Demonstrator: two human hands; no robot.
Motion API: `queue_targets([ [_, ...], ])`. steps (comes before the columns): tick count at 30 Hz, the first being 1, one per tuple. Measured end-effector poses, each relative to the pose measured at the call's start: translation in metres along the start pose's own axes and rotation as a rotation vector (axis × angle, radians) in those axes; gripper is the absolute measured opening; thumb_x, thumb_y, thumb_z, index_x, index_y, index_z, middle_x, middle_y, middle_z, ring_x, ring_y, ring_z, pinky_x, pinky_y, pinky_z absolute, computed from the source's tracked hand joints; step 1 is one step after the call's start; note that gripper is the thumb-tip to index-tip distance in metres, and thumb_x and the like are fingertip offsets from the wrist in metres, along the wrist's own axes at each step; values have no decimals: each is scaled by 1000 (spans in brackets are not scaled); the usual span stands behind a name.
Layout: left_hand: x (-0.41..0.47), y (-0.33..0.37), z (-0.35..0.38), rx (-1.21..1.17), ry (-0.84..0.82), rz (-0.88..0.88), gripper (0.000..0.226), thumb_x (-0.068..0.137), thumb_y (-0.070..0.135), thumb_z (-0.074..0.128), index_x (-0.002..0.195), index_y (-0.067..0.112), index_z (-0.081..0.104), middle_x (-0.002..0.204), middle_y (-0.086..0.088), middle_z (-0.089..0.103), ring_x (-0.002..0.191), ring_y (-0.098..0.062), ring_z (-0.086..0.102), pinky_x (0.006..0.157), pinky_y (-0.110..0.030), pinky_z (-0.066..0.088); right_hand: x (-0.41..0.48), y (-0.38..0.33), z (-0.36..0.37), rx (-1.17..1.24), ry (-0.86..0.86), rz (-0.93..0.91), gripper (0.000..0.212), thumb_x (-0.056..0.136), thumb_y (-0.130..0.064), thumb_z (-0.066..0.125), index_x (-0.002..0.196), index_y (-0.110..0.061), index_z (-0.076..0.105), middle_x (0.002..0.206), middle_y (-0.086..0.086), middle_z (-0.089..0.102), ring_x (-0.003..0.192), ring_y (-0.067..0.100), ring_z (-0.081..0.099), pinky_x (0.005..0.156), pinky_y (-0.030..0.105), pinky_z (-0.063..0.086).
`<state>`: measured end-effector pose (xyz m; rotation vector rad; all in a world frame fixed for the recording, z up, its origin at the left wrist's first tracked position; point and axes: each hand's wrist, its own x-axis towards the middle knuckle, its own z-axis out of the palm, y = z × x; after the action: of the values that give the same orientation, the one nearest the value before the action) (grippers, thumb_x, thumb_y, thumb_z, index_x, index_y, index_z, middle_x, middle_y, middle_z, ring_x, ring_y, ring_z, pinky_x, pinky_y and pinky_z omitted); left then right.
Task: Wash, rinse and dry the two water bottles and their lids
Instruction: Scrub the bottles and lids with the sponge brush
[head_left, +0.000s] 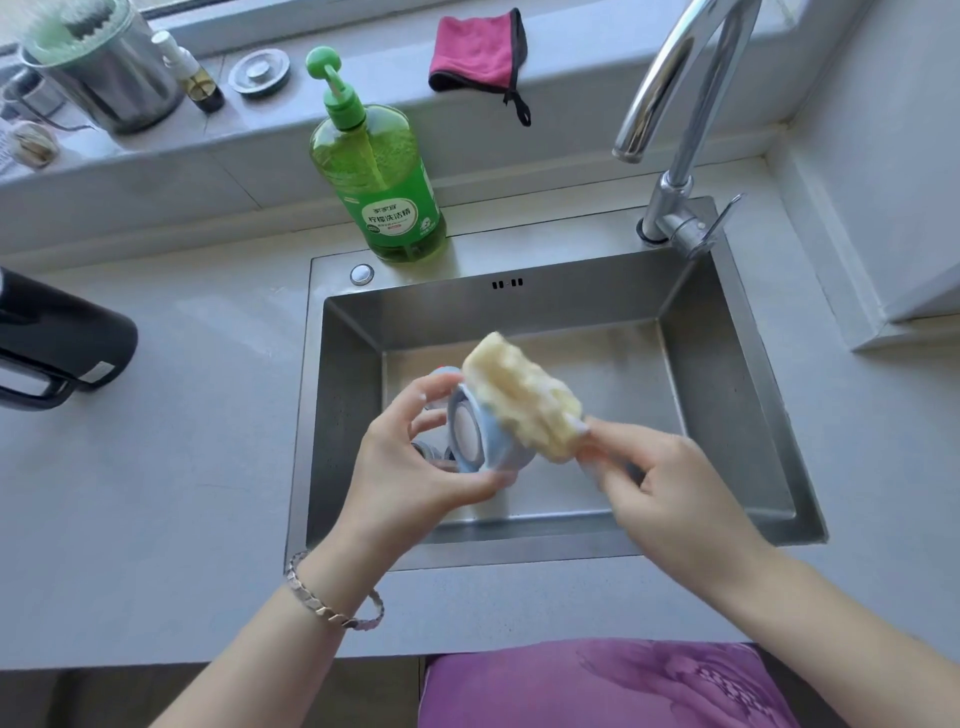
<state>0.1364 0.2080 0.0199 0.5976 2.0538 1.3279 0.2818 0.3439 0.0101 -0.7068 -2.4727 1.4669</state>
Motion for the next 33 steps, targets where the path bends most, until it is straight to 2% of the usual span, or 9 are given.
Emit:
queue_targets([
  [7, -1, -4, -1, 79, -20, 56, 71, 50, 10, 89, 104, 42, 57, 109, 17, 62, 105, -3, 58, 69, -20, 55, 6, 1, -8, -200, -10, 41, 20, 91, -19, 52, 103, -30, 62, 58, -17, 49, 57, 2, 43, 49, 27, 27],
  [12, -5, -9, -8, 128, -36, 145, 68, 51, 26, 82, 112, 38, 54, 118, 12, 60, 111, -18, 58, 79, -39, 58, 8, 2, -18, -163, -51, 96, 19, 91, -14, 54, 92, -26, 70, 51, -15, 47, 52, 3, 43, 47, 19, 28],
  [16, -6, -9, -7, 80, -17, 136, 69, 51, 25, 83, 112, 36, 53, 118, 12, 61, 113, -6, 56, 84, -26, 54, 1, -11, -12, -137, -100, 13, 23, 88, -24, 50, 104, -36, 62, 60, -13, 58, 54, 3, 43, 48, 21, 28],
  [19, -6, -13, -7, 92, -52, 104, 71, 53, 9, 87, 109, 33, 52, 115, 10, 62, 111, -10, 59, 79, -27, 56, 11, 6, -14, -165, -58, 163, 21, 91, -20, 52, 99, -29, 69, 48, -11, 46, 48, 7, 40, 45, 22, 22],
  [22, -5, -15, -5, 98, -27, 98, 75, 52, 4, 86, 106, 38, 47, 112, 11, 59, 98, -10, 63, 68, -19, 52, 3, 3, -11, -41, -59, 124, 19, 91, -15, 53, 99, -20, 70, 50, -1, 38, 43, 10, 32, 44, 20, 21],
  [26, -6, -14, 0, 168, 42, 122, 76, 52, 6, 80, 109, 42, 44, 117, 10, 48, 102, 6, 51, 82, -5, 41, -6, 10, -5, 21, -48, 129, 22, 92, -15, 53, 101, -28, 67, 57, 4, 43, 45, 10, 31, 49, 23, 23],
  [28, -5, -14, 2, 206, 54, 145, 72, 49, 14, 78, 109, 40, 48, 117, 9, 50, 105, 3, 51, 87, -11, 43, -8, 17, -2, -16, 8, 151, 22, 92, -15, 52, 102, -29, 66, 55, -2, 42, 48, 10, 32, 51, 28, 25],
  [31, 0, -16, 5, 181, 89, 130, 71, 44, 22, 82, 106, 41, 52, 111, 10, 54, 103, -10, 58, 88, -29, 51, -18, 2, 12, -104, 67, -6, 22, 90, -17, 49, 99, -35, 57, 59, -17, 43, 53, 5, 35, 49, 22, 25],
  [33, 0, -14, 7, 189, 110, 115, 69, 42, 27, 82, 105, 38, 56, 108, 10, 56, 101, -11, 60, 86, -31, 52, -17, -2, 13, -197, 88, -33, 20, 87, -19, 47, 98, -36, 51, 57, -20, 38, 57, 8, 28, 49, 26, 26],
])
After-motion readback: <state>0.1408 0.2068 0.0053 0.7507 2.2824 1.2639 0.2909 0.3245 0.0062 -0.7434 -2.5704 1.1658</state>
